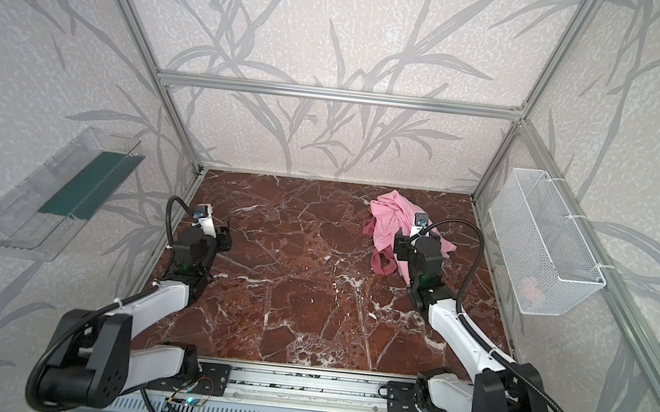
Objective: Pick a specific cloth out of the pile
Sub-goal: 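Lower the right gripper onto the rose-pink ribbed cloth under the pile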
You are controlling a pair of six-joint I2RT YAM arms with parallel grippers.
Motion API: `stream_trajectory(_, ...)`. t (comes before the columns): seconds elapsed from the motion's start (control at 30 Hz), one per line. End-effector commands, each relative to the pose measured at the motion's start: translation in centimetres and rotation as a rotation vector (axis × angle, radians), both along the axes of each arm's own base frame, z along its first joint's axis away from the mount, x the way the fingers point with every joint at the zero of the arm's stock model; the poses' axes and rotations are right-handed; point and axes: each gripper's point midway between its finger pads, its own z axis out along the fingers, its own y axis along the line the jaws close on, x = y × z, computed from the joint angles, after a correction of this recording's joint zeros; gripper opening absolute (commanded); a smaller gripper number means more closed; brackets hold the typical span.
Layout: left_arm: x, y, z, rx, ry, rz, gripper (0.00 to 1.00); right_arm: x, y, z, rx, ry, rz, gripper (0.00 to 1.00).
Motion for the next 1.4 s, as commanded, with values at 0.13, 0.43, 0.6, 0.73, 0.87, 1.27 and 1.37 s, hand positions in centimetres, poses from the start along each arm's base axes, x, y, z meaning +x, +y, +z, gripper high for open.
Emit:
stream_trajectory(0.13, -1.3, -1.7, -2.1, -0.231, 0.249, 0.017, 0.54, -4.6, 4.5, -9.1, 0.026, 0.45, 0.079, 0.76)
stream_trajectory(0.43, -1.2, -4.9, -3.1, -0.362, 0.335, -0.084, 0.52, -3.2, 6.4, -15.5, 0.048, 0.632, 0.035, 0.69)
stream_trajectory(0.6, -1.2, -5.6, -2.7, -0.376, 0.328, -0.119, 0.52, -1.4, 6.7, -17.5, 0.033, 0.693, -0.02, 0.67)
stream_trajectory(0.73, -1.1, -6.1, -2.4, -0.387, 0.329, -0.142, 0.52, -0.4, 6.7, -19.3, 0.001, 0.747, -0.052, 0.62)
stream_trajectory(0.87, -1.0, -6.4, -1.9, -0.392, 0.326, -0.157, 0.51, 0.1, 6.6, -20.3, -0.009, 0.794, -0.075, 0.47)
stream_trajectory(1.27, -1.2, -6.2, -1.9, -0.38, 0.326, -0.153, 0.5, 1.1, 6.1, -20.2, 0.005, 0.803, -0.083, 0.0)
stream_trajectory(1.37, -1.3, -6.3, -1.6, -0.381, 0.323, -0.155, 0.5, 1.8, 6.5, -16.7, 0.033, 0.731, -0.05, 0.0)
